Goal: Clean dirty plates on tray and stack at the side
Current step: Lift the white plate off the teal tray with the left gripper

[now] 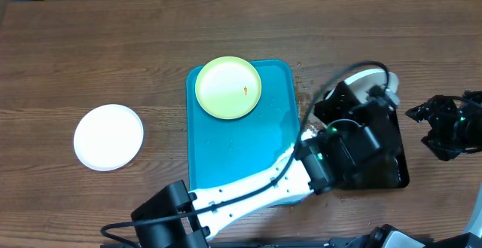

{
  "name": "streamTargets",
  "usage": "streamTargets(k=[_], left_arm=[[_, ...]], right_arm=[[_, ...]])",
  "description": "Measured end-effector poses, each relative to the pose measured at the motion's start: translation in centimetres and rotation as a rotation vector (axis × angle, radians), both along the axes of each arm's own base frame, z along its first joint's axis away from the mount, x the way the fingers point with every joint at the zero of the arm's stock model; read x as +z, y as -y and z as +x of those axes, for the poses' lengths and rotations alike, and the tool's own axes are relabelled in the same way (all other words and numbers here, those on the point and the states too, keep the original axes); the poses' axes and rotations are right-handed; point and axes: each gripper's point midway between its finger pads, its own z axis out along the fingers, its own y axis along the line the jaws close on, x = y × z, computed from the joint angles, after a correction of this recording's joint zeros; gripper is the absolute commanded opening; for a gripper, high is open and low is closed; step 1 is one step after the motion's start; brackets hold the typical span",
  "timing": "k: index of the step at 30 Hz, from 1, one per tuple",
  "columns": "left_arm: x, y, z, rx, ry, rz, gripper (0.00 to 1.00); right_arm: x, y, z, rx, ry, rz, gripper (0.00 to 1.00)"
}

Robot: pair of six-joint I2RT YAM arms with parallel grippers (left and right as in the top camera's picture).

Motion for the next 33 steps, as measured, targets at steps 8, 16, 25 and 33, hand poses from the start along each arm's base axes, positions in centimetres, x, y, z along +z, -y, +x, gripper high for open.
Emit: streamTargets(k=[8,16,25,33], left_arm=[[2.3,0.2,-0.2,-0.002,0.111,0.124,0.04],[2.7,-0.3,0.0,0.018,0.138,0.193,0.04],[3.2,-0.2,0.1,0.021,0.155,0.183,0.04],[3.5,-0.8,0.2,0.069,0.160,0.148,0.04]], right_arm=[[0.0,-0.1,-0.1,0.000,-0.003,0.002,0.76],[0.0,0.0,-0.1,0.001,-0.003,0.002,0.76],[0.0,0.0,-0.1,0.000,-0.003,0.002,0.76],[0.0,0.0,-0.1,0.000,-0.003,0.002,0.76]])
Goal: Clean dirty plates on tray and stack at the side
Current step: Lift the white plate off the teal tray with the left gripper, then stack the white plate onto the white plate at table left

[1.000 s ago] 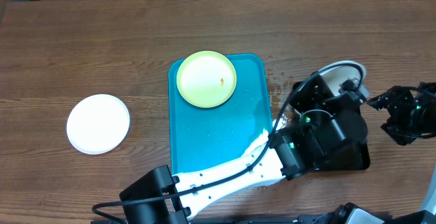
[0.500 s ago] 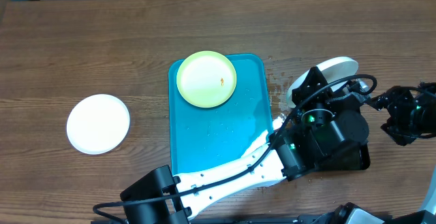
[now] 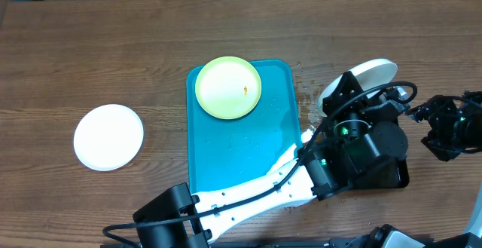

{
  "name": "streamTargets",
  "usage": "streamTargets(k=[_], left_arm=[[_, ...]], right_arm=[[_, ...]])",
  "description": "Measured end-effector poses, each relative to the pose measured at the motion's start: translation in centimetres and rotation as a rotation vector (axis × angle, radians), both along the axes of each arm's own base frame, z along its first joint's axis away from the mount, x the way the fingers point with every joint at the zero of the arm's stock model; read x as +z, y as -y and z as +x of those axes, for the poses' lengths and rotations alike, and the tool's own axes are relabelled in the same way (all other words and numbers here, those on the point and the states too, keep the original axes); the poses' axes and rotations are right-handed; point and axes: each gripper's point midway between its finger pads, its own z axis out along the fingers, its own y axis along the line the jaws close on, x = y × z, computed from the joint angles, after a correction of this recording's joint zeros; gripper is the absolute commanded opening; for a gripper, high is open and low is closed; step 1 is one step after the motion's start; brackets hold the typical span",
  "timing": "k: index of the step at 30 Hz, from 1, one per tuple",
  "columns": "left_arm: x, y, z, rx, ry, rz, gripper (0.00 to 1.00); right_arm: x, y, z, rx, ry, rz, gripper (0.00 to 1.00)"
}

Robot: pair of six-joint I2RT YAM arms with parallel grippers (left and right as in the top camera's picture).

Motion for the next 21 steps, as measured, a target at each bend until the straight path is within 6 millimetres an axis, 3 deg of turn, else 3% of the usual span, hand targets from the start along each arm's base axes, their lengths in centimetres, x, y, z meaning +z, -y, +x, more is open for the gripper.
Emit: streamTargets(k=[9,13,15,17,20,21], left_arm=[[-2.3,-2.7,-0.4,0.121,-0.053,-0.014,0.04],[-2.3,-6.6,-1.2,0.174,-0.128,-0.011,0.04],[-1.4,-10.4,-1.5,0.213,-0.200,-0.051,0.04],[-0.5,-16.3,-1.7,0.301,-0.305,-0.132,0.04],[0.4,-28.9,-1.6,0.603,-0.430,-0.401,0.04],[0.4,-32.2,-1.9,0.699,-0.452,-0.488,0.04]], right_arm=[[0.0,0.0,0.0,0.000,0.000,0.000,0.76],[0.0,0.0,0.0,0.000,-0.001,0.000,0.76],[0.0,0.0,0.0,0.000,-0.001,0.000,0.76],[0.0,0.0,0.0,0.001,-0.001,0.001,0.76],[0.0,0.0,-0.1,0.001,-0.003,0.002,0.76],[0.0,0.0,-0.1,0.001,-0.003,0.001,0.76]])
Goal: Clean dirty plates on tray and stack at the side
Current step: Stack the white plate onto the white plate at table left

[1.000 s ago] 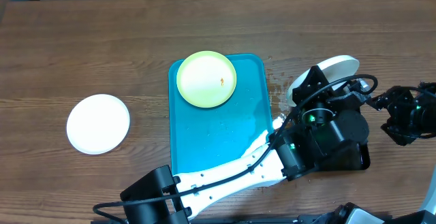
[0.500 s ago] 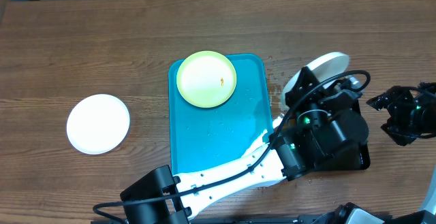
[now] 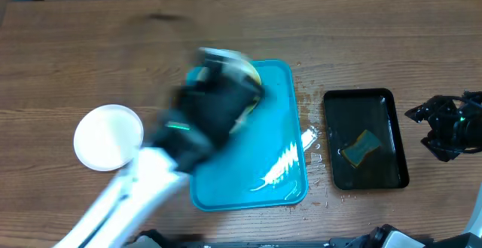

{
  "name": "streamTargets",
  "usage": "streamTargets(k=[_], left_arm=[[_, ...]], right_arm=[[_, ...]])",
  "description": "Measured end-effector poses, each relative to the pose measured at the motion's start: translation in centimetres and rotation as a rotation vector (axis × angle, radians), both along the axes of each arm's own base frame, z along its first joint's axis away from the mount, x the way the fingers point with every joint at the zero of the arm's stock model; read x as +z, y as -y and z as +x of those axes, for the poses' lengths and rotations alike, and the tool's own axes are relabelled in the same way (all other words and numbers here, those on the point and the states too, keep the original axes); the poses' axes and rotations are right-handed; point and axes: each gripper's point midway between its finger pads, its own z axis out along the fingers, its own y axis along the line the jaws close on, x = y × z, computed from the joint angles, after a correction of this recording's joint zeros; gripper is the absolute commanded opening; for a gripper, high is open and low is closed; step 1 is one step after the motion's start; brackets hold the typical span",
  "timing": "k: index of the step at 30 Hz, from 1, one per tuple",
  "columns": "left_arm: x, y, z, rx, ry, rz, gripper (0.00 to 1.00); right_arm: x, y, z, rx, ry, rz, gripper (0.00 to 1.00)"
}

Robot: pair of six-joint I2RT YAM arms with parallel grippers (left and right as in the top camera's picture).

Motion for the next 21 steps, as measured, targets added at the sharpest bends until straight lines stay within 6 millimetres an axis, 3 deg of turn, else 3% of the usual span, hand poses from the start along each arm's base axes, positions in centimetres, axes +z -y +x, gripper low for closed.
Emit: streamTargets(k=[2,8,10,12,15,18,21], left_arm=[[-1.1,-6.7,-1.0,0.238,-0.070,-0.147,0.04],[-5.1,-17.9,-2.8,0.642,-0.165,-0.378,0.04],[-7.0,-22.1,-4.3,0.779,-0.165,-0.432,0.04],[-9.4,-25.0,-5.6,0.877,-0.167,-0.498,0.04],[-13.6,-28.1,-8.1,1.017,-0.197,-0.585,0.04],[-17.3,-29.1,-9.7,1.085,-0.244,-0.648,0.07],[-19.2,-29.4,-9.5,1.074,-0.266,-0.685,0.34]], right_arm=[[0.0,0.0,0.0,-0.001,-0.001,0.000,0.76],[0.0,-0.1,-0.1,-0.001,-0.005,0.004,0.76],[0.0,-0.1,-0.2,0.000,-0.007,0.005,0.76],[0.0,-0.1,-0.2,0.000,-0.008,0.005,0.76],[0.0,-0.1,-0.2,-0.001,-0.006,0.005,0.76],[0.0,-0.1,-0.2,-0.001,-0.007,0.005,0.76],[0.0,-0.1,-0.2,0.000,-0.006,0.005,0.75]])
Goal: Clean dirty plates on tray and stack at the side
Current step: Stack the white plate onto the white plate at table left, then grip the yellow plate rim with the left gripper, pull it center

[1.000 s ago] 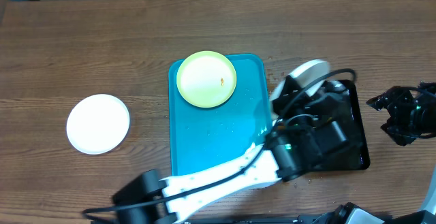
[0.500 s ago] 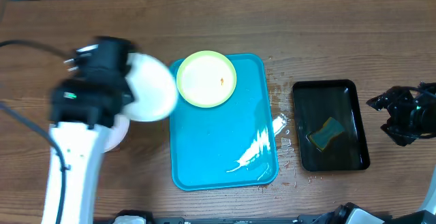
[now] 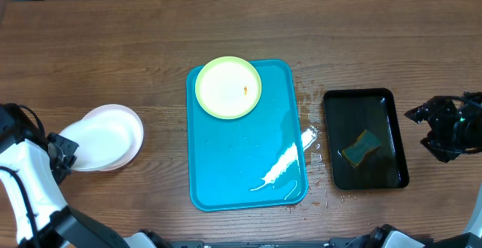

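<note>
A light green plate (image 3: 228,87) with a small orange speck lies at the far end of the blue tray (image 3: 197,172). At the left of the table a white plate (image 3: 96,141) lies tilted on another pale plate (image 3: 134,139). Its left rim reaches my left gripper (image 3: 63,151), which looks shut on that rim; the fingertips are hidden. My right gripper (image 3: 422,120) hangs at the right edge beside the black basin, and its jaws are too dark to read.
A black basin (image 3: 335,105) right of the tray holds a green and yellow sponge (image 3: 361,145). White foam streaks (image 3: 280,165) lie on the tray's near right part. Water drops (image 3: 307,97) spot the wood between tray and basin.
My left arm was a blur over the blue tray; now it is at the table's left edge. The white plate it carried rests tilted on the plate that lay there.
My left gripper first held a white plate over the black basin at the right, then the same plate a little higher there. After that the arm was over the tray, and now the plate sits on the other white plate at the left. The right arm stayed put.
</note>
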{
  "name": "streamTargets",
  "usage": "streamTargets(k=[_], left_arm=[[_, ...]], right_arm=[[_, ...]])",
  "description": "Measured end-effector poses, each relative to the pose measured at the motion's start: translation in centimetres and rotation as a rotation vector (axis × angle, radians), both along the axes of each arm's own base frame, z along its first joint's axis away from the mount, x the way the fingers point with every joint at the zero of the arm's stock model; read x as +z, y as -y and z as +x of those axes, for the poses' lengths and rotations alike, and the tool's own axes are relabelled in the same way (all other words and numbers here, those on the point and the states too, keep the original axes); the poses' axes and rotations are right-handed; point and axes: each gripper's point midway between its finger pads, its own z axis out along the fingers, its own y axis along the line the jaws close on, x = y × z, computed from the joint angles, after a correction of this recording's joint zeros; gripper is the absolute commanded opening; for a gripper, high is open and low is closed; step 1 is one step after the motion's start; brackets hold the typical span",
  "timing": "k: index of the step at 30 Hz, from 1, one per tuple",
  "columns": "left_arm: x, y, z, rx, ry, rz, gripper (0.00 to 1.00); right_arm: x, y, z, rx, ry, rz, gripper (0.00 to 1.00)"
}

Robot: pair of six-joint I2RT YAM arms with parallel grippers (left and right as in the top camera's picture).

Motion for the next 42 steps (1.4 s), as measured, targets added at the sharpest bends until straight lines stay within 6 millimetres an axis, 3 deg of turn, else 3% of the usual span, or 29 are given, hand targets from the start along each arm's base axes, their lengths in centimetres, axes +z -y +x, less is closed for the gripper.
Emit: streamTargets(k=[3,7,11,13,16,20,25,32,36,39,42], left_arm=[[-0.4,0.3,1.5,-0.050,0.056,-0.034,0.59],[-0.1,2.4,3.6,-0.158,0.144,-0.117,0.69],[2.0,6.1,7.6,-0.389,0.246,-0.165,0.73],[3.4,8.8,9.5,-0.535,0.278,-0.162,0.73],[4.9,15.0,12.1,-0.809,0.311,-0.149,0.77],[4.7,23.0,13.5,-1.112,0.279,-0.103,0.77],[2.8,28.0,13.7,-1.291,0.193,-0.046,0.78],[-0.3,28.7,16.0,-1.236,0.142,0.015,0.64],[-3.0,29.4,18.2,-1.214,0.164,-0.001,0.52],[-5.8,29.7,18.8,-1.194,0.134,-0.034,0.52],[-7.7,29.7,19.0,-1.138,0.113,-0.059,0.34]], right_arm=[[0.0,0.0,0.0,0.003,0.001,-0.002,0.75],[0.0,-0.4,0.2,0.034,0.008,-0.009,0.75],[0.1,-1.8,0.9,0.112,0.027,-0.023,0.75],[0.1,-2.9,1.3,0.171,0.042,-0.033,0.75],[0.2,-4.7,1.9,0.270,0.066,-0.050,0.75],[0.2,-8.0,2.0,0.425,0.082,-0.061,0.72],[-1.0,-11.4,1.5,0.553,0.062,-0.071,0.69],[-5.2,-12.8,-0.1,0.541,-0.041,-0.103,0.69],[-5.6,-12.6,0.0,0.503,-0.054,-0.109,0.69],[-5.6,-12.6,0.0,0.493,-0.058,-0.107,0.69],[-5.7,-12.5,0.0,0.486,-0.060,-0.109,0.69]])
